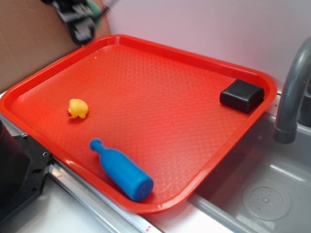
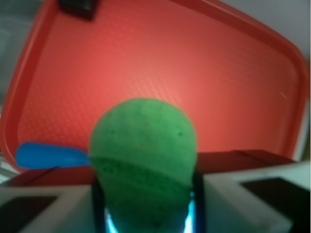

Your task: Grab the green ball.

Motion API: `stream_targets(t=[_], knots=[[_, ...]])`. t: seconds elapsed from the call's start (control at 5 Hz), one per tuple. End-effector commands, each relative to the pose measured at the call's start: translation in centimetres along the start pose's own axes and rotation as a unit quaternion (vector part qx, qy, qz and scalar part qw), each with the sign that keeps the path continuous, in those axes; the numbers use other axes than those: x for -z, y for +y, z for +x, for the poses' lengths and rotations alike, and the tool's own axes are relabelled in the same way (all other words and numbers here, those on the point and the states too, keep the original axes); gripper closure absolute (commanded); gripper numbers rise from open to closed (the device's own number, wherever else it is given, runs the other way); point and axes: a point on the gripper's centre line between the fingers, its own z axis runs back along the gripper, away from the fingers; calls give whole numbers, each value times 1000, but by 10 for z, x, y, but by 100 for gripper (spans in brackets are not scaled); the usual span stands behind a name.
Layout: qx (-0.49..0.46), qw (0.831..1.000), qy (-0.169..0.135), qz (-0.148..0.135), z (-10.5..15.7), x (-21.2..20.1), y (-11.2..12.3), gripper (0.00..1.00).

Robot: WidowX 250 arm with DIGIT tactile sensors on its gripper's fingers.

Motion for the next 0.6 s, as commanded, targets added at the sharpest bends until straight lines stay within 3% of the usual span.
stream_targets(t=[0.0, 0.4], knots=[[-78, 997, -24, -7, -5, -33, 17, 100], [-88, 996, -35, 3, 2, -40, 24, 100]])
